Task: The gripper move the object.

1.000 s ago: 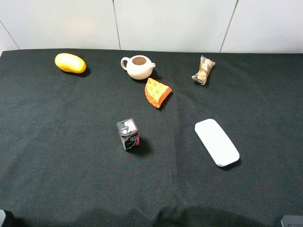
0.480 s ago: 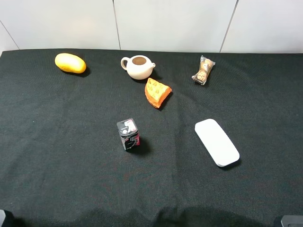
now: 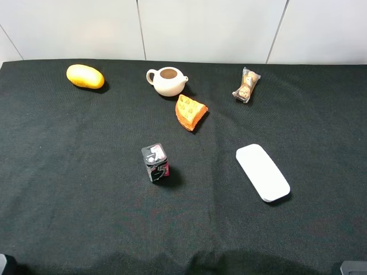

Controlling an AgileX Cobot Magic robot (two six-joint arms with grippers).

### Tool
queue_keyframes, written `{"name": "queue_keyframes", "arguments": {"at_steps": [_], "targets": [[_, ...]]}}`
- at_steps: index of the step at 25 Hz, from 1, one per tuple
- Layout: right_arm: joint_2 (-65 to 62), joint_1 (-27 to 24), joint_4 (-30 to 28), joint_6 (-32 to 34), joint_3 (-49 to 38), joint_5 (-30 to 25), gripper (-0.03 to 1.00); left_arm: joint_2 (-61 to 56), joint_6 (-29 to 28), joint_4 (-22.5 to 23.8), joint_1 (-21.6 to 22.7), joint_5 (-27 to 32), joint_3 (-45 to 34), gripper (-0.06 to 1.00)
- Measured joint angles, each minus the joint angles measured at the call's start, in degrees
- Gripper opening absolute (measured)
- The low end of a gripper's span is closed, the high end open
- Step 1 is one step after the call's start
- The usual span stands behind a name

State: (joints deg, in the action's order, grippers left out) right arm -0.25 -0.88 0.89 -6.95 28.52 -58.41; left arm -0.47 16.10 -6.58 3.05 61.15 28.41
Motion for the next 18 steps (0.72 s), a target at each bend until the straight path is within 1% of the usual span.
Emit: {"name": "queue_keyframes", "arguments": {"at_steps": [7, 18], "targets": [[0.0, 0.0, 0.0, 0.0, 0.0, 0.0, 0.69, 0.0, 0.0, 0.92, 1.06, 0.0, 0.0, 0.99], [0.0, 0.0, 0.0, 0.0, 0.0, 0.0, 0.69, 0.0, 0.04, 1.18, 1.06, 0.0, 0.0, 0.99]]}}
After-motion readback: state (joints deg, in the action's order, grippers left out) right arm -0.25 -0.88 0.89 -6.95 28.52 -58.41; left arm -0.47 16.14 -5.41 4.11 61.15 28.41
